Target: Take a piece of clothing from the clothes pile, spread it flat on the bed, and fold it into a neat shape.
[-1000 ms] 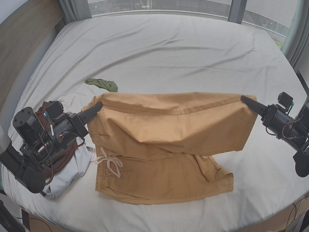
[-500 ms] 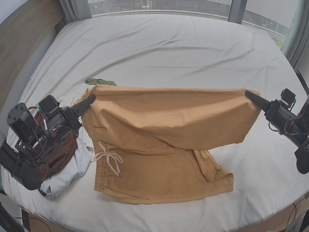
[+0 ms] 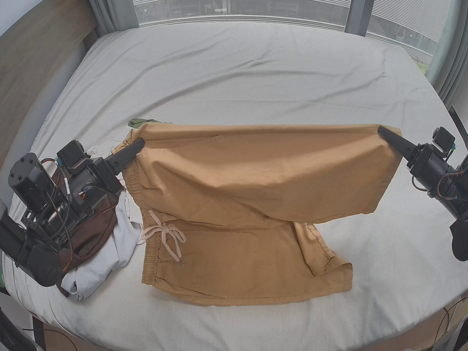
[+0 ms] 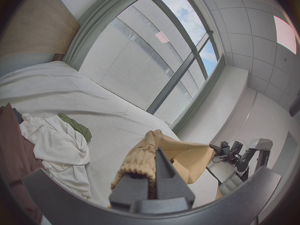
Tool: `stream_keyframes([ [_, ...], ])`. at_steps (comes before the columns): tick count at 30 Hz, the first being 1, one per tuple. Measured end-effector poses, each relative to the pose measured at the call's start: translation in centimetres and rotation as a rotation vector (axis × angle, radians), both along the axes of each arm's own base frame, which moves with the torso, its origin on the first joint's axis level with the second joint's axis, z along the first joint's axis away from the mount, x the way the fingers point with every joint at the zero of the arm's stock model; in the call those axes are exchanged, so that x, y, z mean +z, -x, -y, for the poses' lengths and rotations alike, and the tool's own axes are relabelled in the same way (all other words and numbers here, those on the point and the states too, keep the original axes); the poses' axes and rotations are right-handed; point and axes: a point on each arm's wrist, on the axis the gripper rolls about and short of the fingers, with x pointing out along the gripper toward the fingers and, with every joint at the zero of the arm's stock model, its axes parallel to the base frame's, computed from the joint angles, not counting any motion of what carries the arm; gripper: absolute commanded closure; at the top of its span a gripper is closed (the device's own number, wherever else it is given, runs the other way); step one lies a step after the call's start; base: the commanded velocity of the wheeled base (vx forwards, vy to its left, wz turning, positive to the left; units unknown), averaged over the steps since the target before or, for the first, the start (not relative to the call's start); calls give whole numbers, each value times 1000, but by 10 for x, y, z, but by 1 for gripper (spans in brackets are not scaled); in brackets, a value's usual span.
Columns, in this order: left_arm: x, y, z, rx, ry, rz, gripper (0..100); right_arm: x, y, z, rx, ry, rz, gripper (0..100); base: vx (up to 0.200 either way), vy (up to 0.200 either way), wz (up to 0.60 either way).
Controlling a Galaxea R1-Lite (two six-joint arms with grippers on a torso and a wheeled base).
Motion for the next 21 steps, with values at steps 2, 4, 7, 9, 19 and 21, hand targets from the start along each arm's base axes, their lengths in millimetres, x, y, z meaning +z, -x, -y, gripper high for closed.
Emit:
stream_keyframes([
  [2,1,0,0,1,1,2,100,1,1,0,1,0,5,100,0,0,0],
  [4,1,0,-1,1,1,3,100,2,2,0,0,0,8,100,0,0,0],
  [7,0,0,-1,4,-2,2,100,2,2,0,0,1,8,100,0,0,0],
  [9,-1,0,-1,5,-4,-2,100,1,1,0,-1,3,5,100,0,0,0],
  [19,-8,-11,-6,31,-5,-25,100,-6,-7,-1,-16,22,52,100,0,0,0],
  [21,-9,-12,-7,34,-3,-26,100,-8,-9,-1,-18,22,48,100,0,0,0],
])
